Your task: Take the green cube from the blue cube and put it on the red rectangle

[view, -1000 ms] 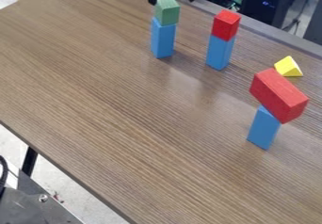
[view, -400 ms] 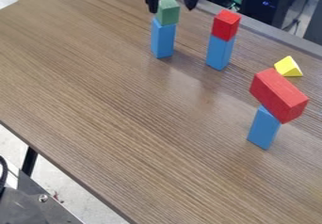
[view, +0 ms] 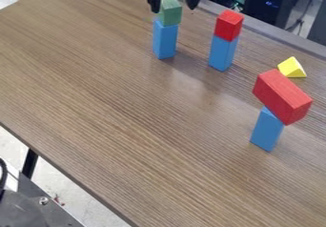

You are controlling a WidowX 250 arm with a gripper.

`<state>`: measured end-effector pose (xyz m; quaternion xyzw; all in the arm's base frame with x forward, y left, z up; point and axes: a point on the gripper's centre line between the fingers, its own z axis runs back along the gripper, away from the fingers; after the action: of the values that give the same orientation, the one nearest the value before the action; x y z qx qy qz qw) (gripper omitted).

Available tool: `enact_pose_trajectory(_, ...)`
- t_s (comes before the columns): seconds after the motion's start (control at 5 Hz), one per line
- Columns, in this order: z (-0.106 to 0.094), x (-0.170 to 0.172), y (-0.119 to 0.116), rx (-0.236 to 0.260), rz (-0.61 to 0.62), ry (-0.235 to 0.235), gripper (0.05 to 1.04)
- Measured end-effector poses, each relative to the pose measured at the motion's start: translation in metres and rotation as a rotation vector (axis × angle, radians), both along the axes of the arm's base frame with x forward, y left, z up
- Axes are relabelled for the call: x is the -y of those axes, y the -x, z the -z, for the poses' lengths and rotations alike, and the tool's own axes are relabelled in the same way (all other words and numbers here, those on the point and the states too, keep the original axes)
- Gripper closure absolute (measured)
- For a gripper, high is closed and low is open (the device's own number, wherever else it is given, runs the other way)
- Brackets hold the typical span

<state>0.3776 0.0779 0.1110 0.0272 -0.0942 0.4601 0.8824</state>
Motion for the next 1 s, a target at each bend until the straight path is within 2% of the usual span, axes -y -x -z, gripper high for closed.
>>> enact_pose_trajectory(0.4,0.0006,-0.0059,-0.0077,0.0,-0.028,-0.004,0.114)
enact_pose_trajectory(0.6,0.0085,-0.0092,-0.0055,-0.026,-0.058,-0.003,0.385)
enact_pose_trajectory(0.8,0.0098,-0.0098,-0.0027,-0.046,-0.065,-0.01,0.546)
enact_pose_trajectory(1.0,0.009,-0.0071,0.0012,-0.076,-0.064,-0.012,0.546)
